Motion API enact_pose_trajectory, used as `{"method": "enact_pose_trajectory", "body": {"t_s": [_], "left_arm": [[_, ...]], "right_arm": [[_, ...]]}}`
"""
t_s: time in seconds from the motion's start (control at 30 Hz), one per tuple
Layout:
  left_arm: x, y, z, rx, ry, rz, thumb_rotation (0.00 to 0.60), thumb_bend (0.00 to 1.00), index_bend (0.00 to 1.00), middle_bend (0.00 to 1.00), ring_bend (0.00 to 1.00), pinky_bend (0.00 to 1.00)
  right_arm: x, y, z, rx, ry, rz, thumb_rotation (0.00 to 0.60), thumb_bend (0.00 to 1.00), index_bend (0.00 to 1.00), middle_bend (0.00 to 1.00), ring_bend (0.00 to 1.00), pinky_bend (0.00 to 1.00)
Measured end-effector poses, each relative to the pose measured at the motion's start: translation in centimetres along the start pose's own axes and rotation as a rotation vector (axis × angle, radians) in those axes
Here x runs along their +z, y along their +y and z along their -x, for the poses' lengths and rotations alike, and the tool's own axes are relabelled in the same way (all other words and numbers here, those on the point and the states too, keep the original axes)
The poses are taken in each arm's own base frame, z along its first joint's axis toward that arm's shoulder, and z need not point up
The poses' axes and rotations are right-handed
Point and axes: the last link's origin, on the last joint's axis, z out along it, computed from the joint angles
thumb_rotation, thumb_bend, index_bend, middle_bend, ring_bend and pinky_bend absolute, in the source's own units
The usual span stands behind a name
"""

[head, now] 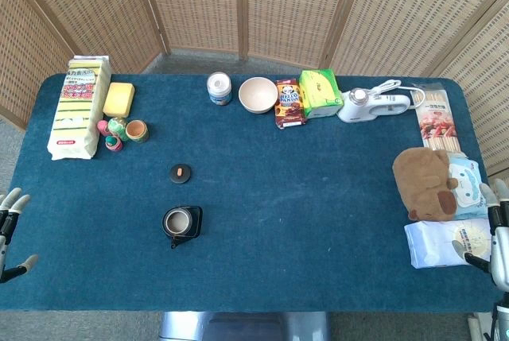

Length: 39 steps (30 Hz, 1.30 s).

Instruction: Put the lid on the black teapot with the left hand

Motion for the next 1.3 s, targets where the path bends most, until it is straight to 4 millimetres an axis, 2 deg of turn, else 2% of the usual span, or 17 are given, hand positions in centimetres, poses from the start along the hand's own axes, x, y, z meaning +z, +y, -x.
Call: {"method": "enact_pose_trajectory", "body": {"t_s": [0.37,0.57,0.67,0.73,0.8,0.97,1.1,1.3], "left_arm": [[0.3,0.1,0.3,0.009,-0.012,0.006,0.6,0.09,0.0,0.0,0.0,0.0],[2.3,1.0,0.1,0.01,-0.002,0.043,0.6,0.1,0.0,0.0,0.0,0.0],[4.1,1.6,-0.2,0.046,0.004,0.055,0.6,0.12,0.12,0.0,0.0,0.0],[6.0,2.5,-0.3,0.08,0.003,0.074,0.6,0.13,0.24,0.0,0.0,0.0],[8.0,3.6,-0.4,0.102,-0.005,0.103,0.6,0.14,0.29,0.0,0.0,0.0],[12.5,6.7,0.3,0.101,-0.039,0.184,0.6,0.16,0.31,0.0,0.0,0.0],[16.1,9.2,1.9,0.118,-0.081,0.226,0.6,0.16,0.3,0.0,0.0,0.0],[19.9,12.3,4.5,0.195,-0.126,0.253,0.6,0.16,0.31,0.0,0.0,0.0]], "right_arm": [[-0.1,0.1,-0.1,0.009,-0.008,0.01,0.6,0.16,0.0,0.0,0.0,0.0],[-0.2,-0.1,0.2,0.006,-0.028,0.005,0.6,0.16,0.0,0.0,0.0,0.0],[-0.1,-0.3,0.5,-0.001,-0.043,-0.001,0.6,0.16,0.0,0.0,0.0,0.0],[0.0,-0.3,0.6,-0.004,-0.05,0.002,0.6,0.16,0.0,0.0,0.0,0.0],[0.2,-0.3,0.8,-0.009,-0.06,0.008,0.6,0.16,0.0,0.0,0.0,0.0],[0.5,-0.1,1.2,-0.013,-0.084,0.021,0.6,0.16,0.0,0.0,0.0,0.0],[0.7,0.2,1.2,-0.005,-0.087,0.032,0.6,0.16,0.0,0.0,0.0,0.0],[1.3,0.4,1.4,-0.003,-0.107,0.052,0.6,0.16,0.0,0.0,0.0,0.0]]}}
